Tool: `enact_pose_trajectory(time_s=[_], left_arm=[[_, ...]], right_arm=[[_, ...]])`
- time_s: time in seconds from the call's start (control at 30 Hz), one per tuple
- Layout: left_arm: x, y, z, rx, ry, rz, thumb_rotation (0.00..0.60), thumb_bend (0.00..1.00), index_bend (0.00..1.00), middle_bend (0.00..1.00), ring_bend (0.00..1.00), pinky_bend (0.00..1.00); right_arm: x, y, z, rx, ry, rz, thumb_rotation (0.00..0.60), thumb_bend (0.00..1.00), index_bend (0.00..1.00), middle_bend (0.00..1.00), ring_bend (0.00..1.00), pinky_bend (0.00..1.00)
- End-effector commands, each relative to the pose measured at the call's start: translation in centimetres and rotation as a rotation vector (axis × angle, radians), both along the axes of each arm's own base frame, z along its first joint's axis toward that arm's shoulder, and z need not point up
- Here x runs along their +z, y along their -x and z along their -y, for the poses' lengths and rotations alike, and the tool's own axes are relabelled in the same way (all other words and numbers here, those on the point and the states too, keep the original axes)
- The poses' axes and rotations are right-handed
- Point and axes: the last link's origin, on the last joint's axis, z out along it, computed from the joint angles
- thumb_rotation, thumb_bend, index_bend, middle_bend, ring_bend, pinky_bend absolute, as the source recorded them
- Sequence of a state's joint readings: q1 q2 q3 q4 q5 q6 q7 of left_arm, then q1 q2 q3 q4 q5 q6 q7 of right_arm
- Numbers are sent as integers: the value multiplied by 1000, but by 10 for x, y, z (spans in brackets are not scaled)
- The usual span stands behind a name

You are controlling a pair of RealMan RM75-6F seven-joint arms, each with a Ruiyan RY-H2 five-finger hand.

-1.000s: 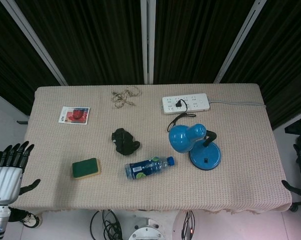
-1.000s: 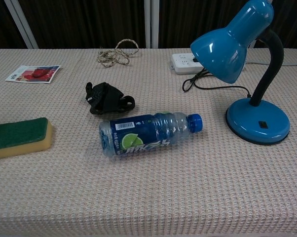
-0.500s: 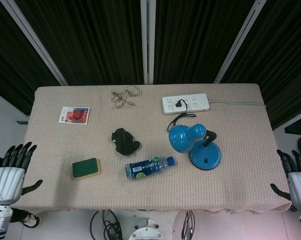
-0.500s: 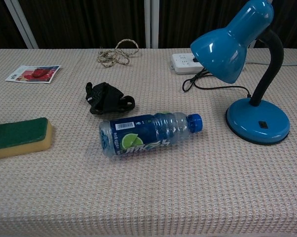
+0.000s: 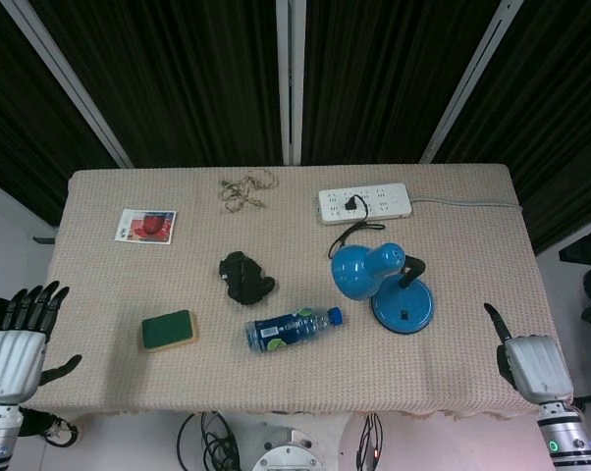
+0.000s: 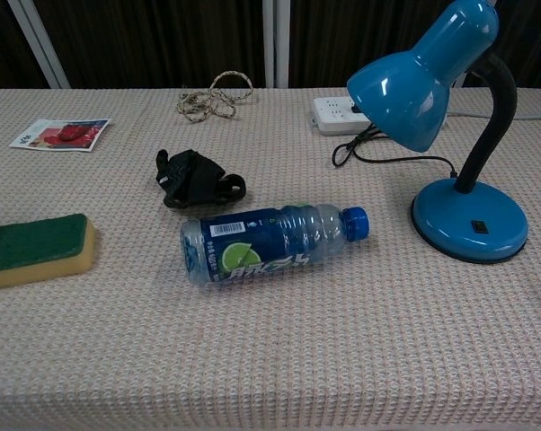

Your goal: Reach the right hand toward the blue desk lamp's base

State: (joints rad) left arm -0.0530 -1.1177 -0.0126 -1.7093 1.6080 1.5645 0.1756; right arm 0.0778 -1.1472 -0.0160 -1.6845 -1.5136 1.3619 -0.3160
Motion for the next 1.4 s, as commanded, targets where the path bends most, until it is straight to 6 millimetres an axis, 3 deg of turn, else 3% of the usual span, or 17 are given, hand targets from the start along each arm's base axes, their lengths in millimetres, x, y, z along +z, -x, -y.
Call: enact_pose_trajectory(time_s=[0.03, 0.33, 0.57, 1.0, 1.4], left_arm=[[-1, 0, 0, 2, 1, 1, 600, 4, 0, 0, 0, 0], [1, 3, -1, 12, 1, 1, 600, 4, 0, 0, 0, 0], [4, 2, -2, 10, -3, -1, 600, 4, 0, 0, 0, 0], [5, 2, -3, 13, 0, -2, 600, 4, 0, 0, 0, 0], [5, 0, -1, 5, 2, 8, 600, 4, 0, 0, 0, 0]], right_arm=[[-19, -5, 5, 11, -62, -18, 600, 753, 0, 979, 869, 760], [-61, -15, 22, -25, -241, -10, 600, 754, 0, 979, 870, 760], [-80, -28, 36, -5, -291, 0, 600, 753, 0, 979, 870, 760], [-96, -36, 47, 0, -325, -16, 600, 753, 0, 980, 870, 760], [-106, -30, 38, -16, -353, -32, 600, 753, 0, 980, 870, 760]])
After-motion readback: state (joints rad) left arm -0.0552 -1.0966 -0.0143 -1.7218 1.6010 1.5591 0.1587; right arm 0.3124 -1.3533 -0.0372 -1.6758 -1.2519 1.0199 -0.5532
